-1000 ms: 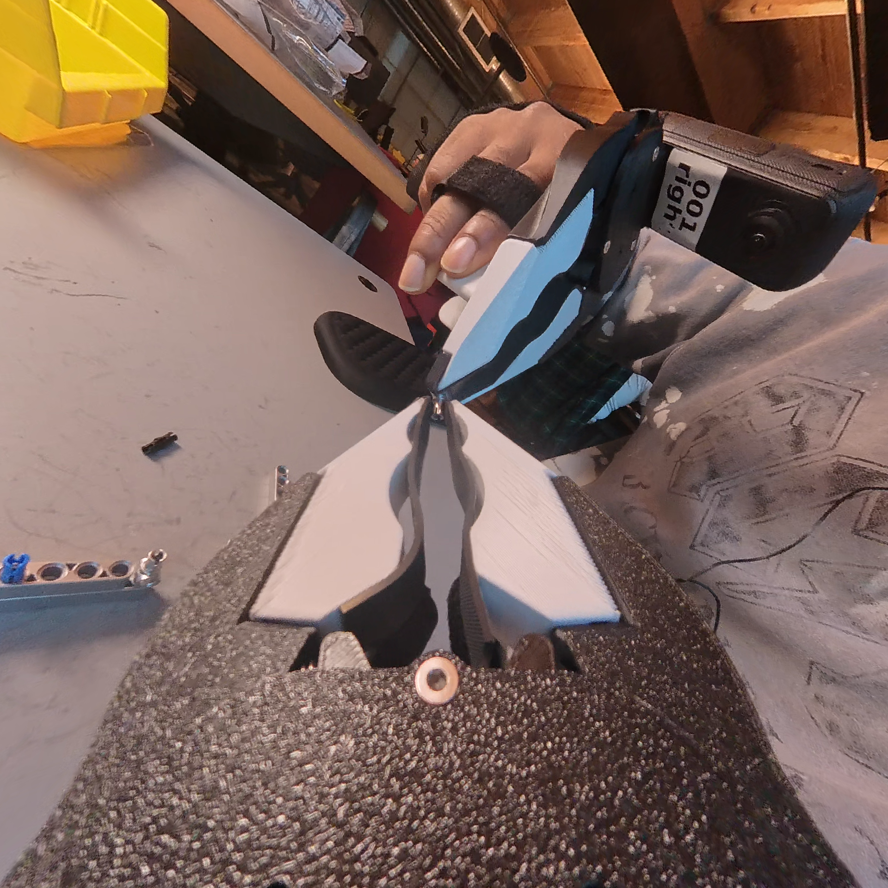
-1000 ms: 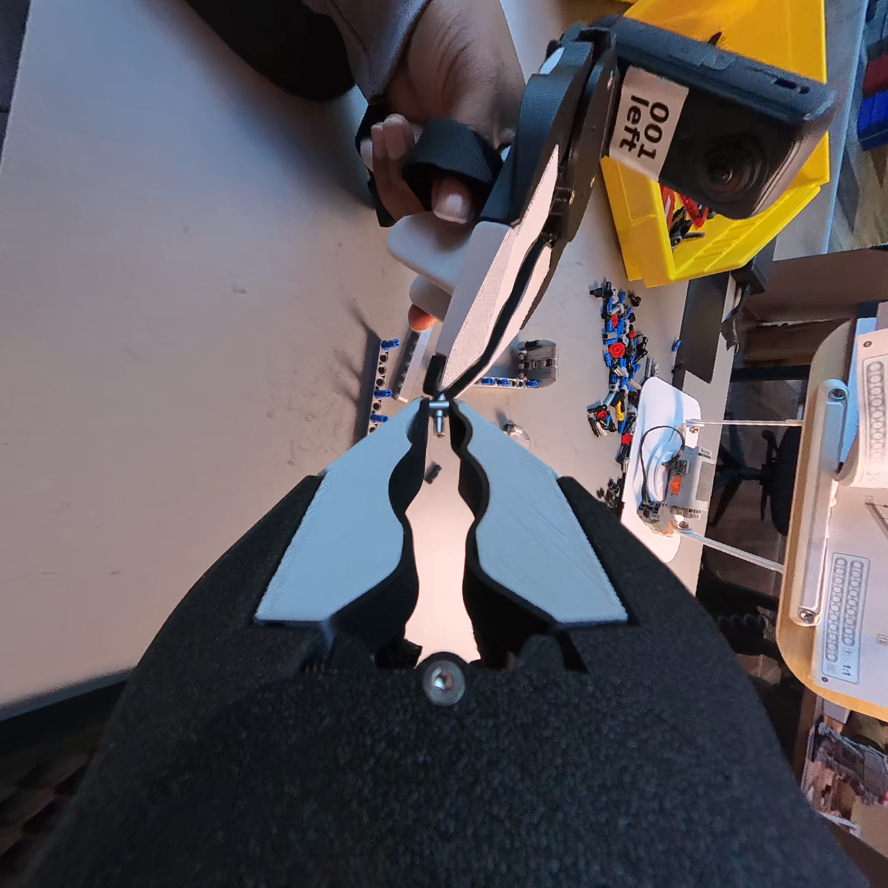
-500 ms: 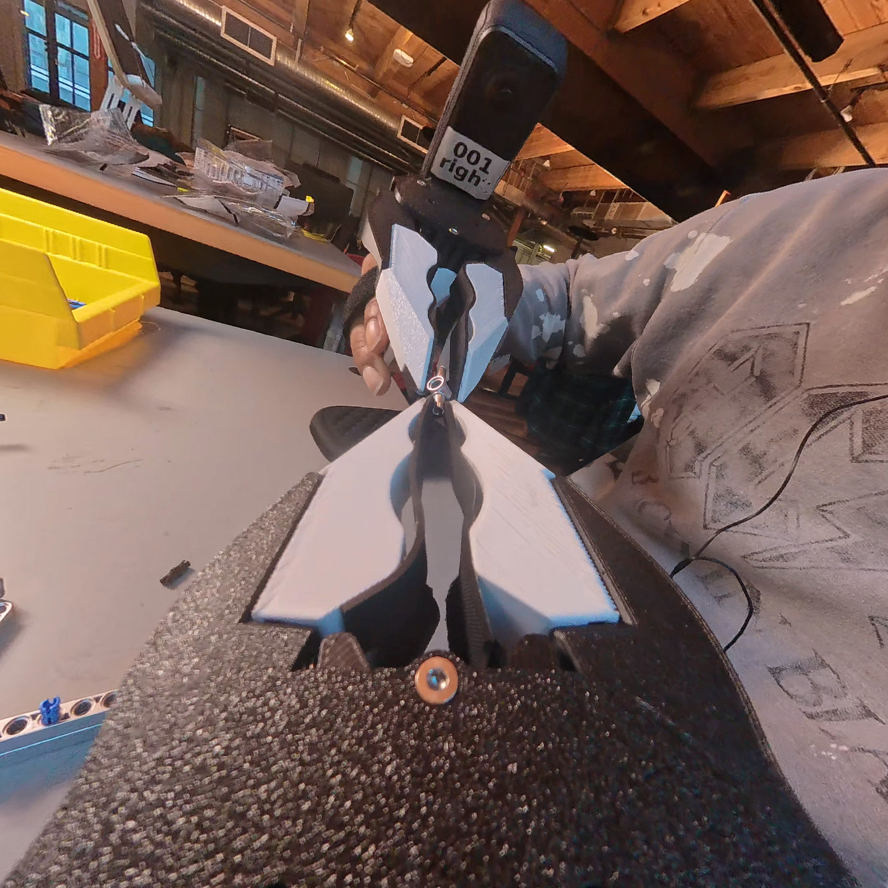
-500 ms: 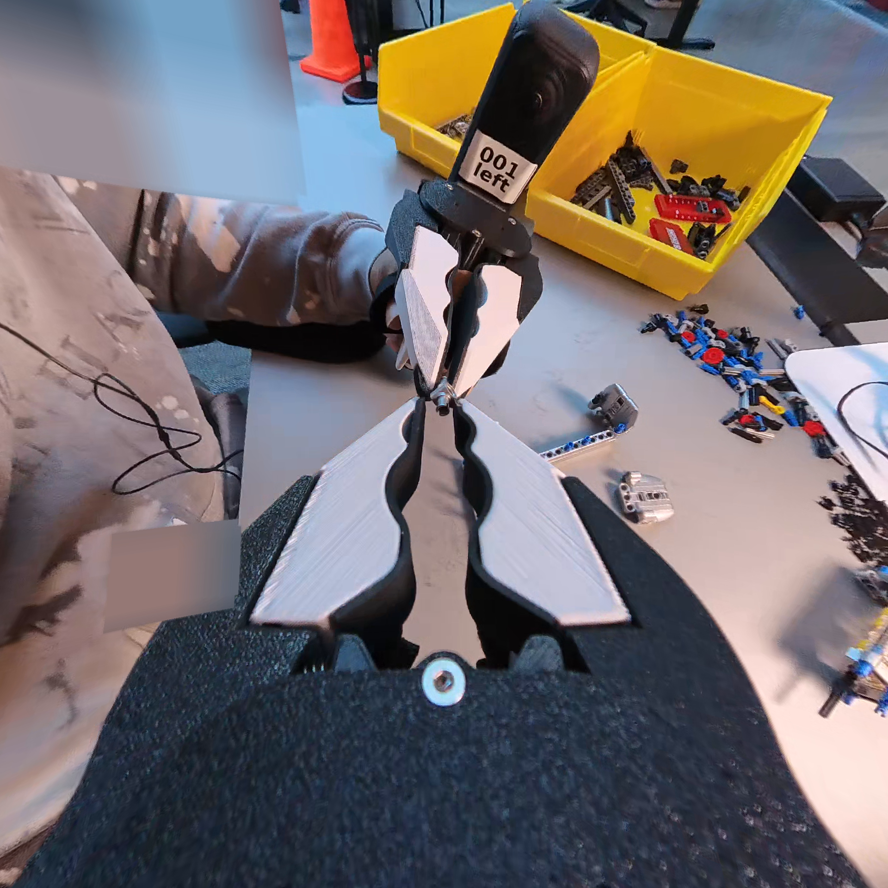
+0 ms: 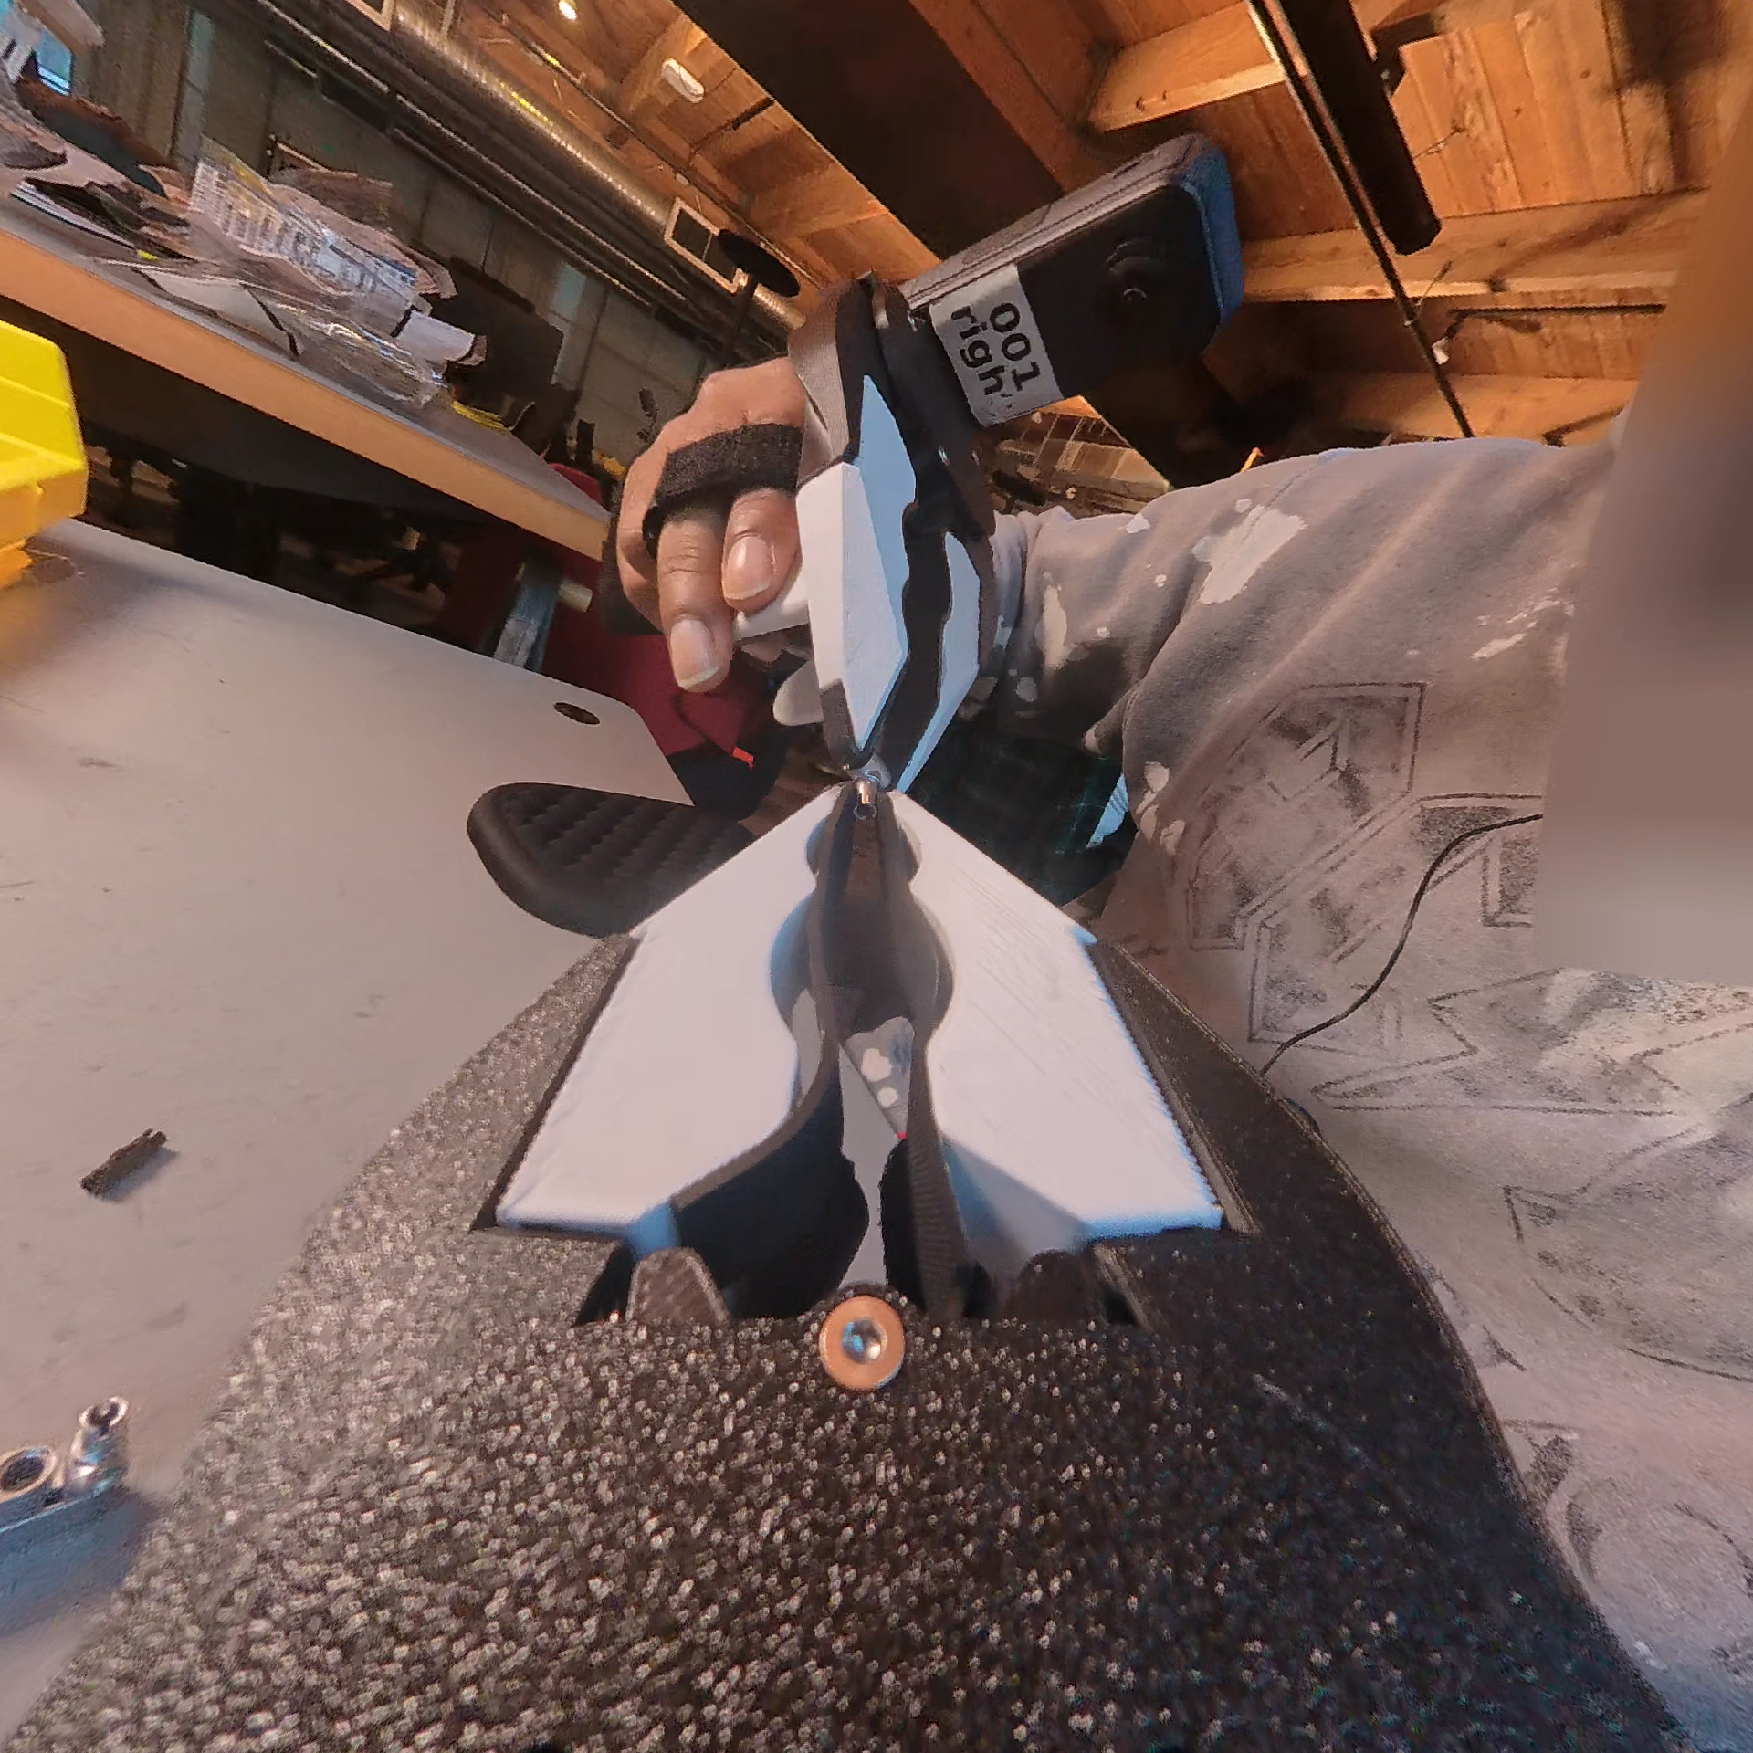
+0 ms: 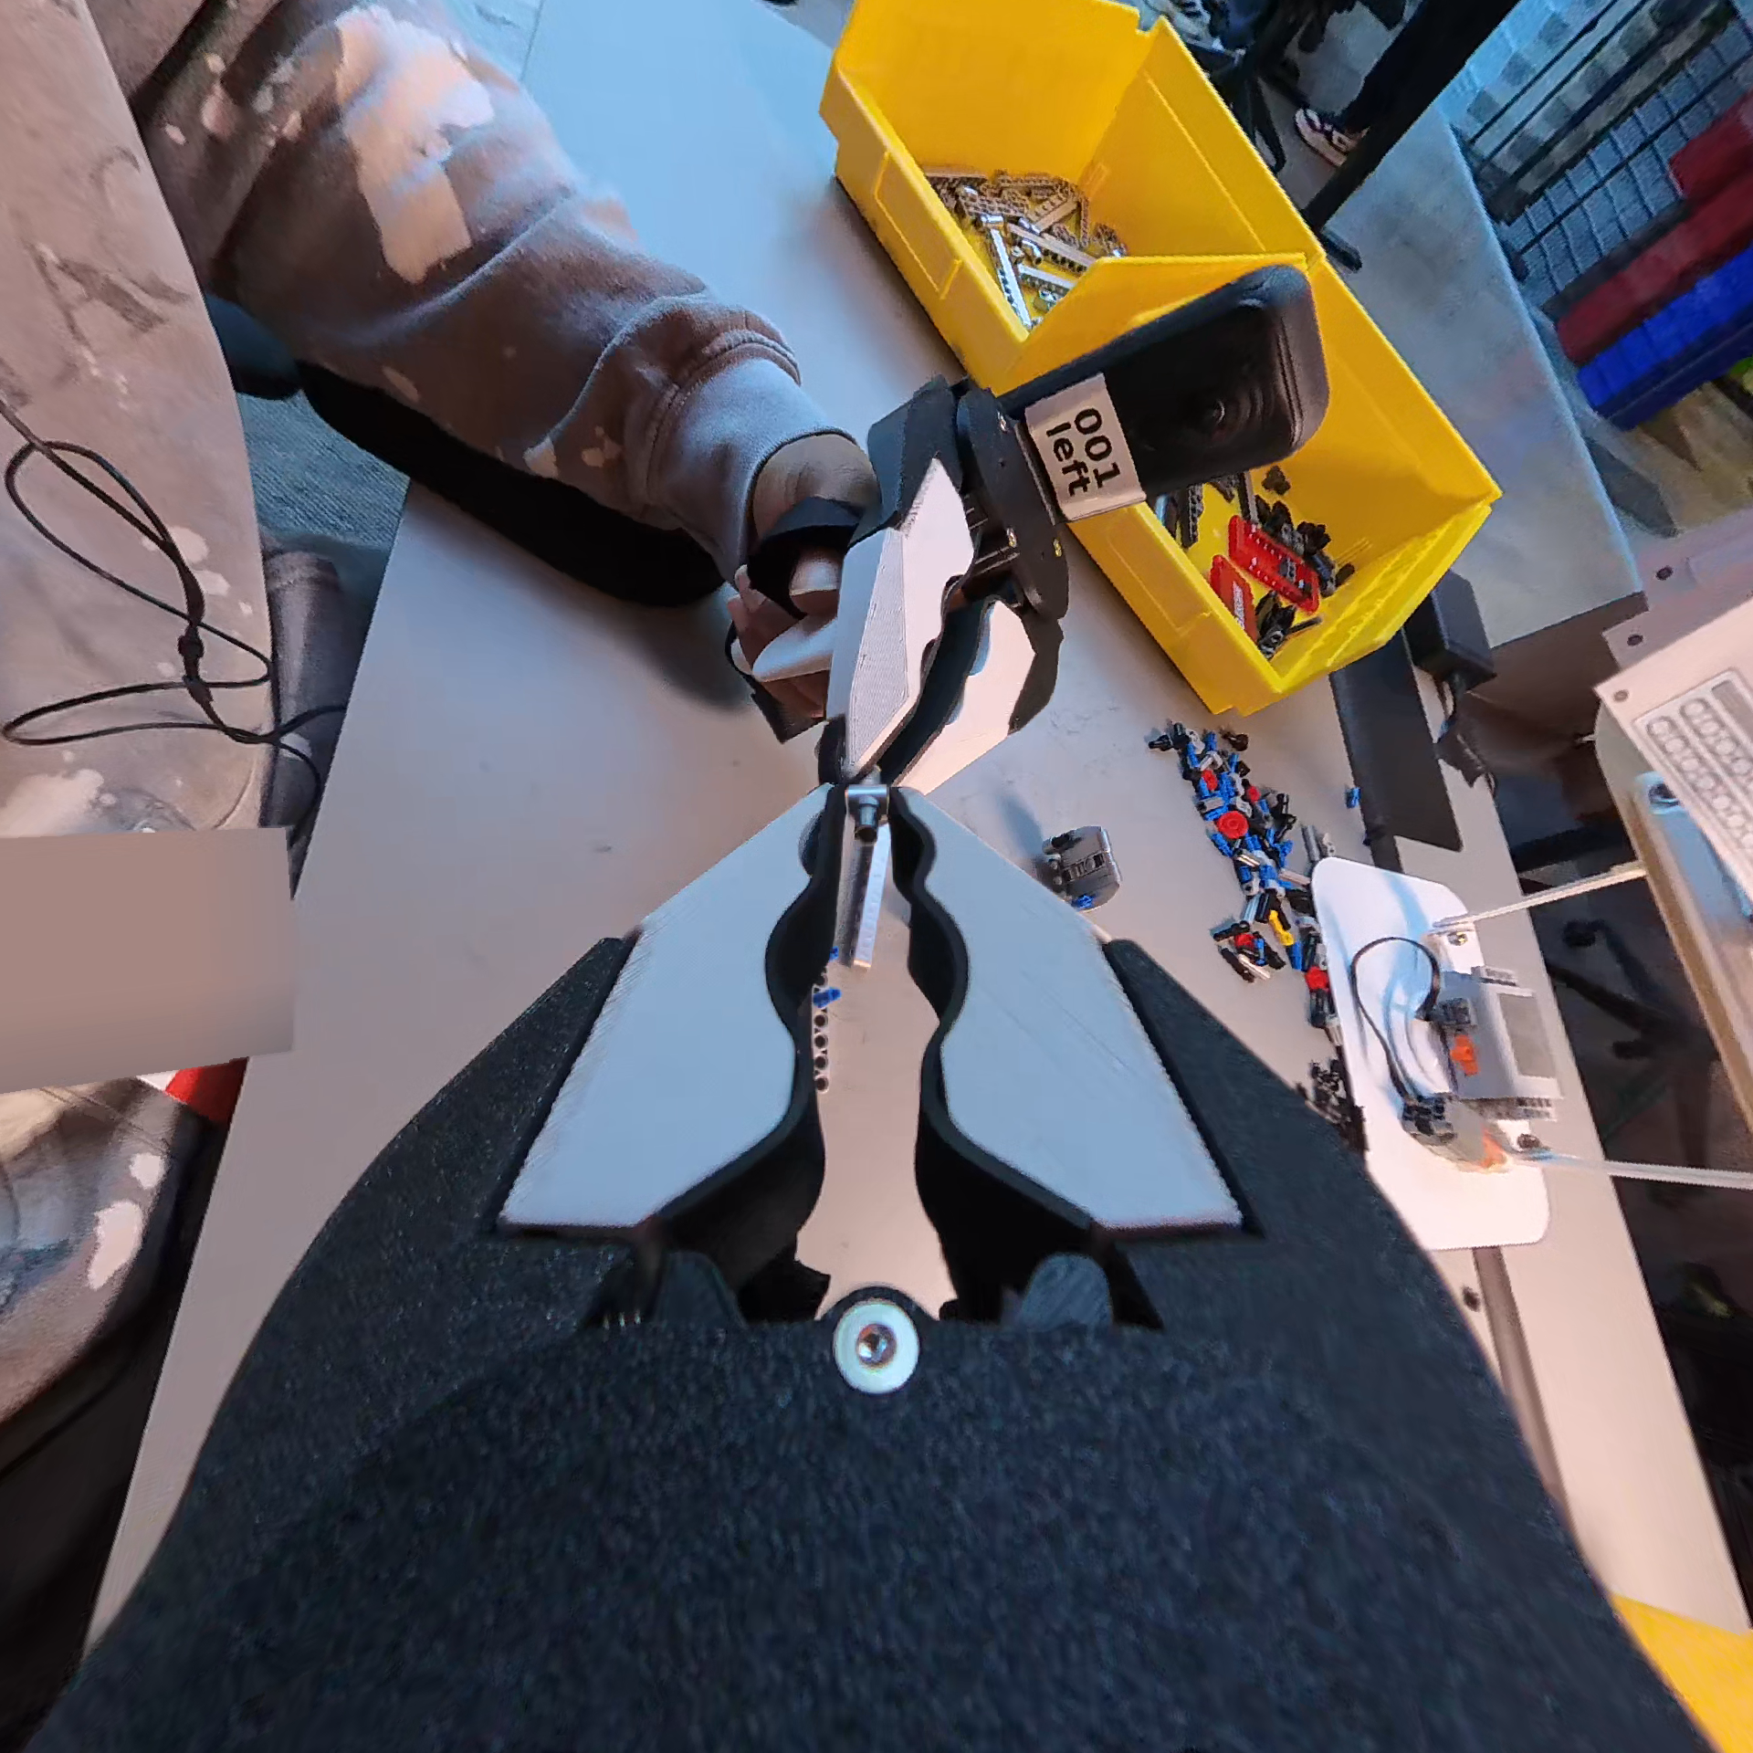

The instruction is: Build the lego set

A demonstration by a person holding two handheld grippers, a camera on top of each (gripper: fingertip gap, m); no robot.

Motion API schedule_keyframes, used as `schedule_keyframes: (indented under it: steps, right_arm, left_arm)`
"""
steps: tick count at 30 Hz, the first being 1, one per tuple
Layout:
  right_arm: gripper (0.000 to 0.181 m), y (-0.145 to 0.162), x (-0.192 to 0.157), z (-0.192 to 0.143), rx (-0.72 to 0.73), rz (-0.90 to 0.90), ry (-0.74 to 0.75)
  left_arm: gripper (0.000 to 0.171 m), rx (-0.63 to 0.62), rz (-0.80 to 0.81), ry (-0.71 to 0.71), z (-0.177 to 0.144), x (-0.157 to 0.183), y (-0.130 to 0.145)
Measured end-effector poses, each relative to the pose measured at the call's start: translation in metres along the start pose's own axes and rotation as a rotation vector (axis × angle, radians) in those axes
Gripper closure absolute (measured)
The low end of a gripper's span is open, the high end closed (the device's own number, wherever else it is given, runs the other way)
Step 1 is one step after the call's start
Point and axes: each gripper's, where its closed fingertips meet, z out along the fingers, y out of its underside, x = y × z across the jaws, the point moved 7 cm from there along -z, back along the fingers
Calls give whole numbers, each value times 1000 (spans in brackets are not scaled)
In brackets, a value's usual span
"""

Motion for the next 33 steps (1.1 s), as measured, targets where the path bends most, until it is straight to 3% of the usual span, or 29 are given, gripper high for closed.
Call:
schedule_keyframes:
  steps: [18,22,25,28,33]
  right_arm:
    - [175,-9,-1,-3,-15,-96,-13]
    - [176,-5,2,-2,-72,-61,-34]
    - [176,11,10,4,-170,-14,-37]
    - [176,46,13,15,-363,-10,-81]
    - [176,97,5,41,-566,31,-206]
  left_arm:
    - [170,14,-8,48,2,4,-1]
    - [171,-11,3,-16,2,-1,0]
    - [168,-119,86,-225,-5,-14,4]
    - [164,-308,155,-433,-11,-31,19]
    - [154,-635,191,-592,-8,-53,57]
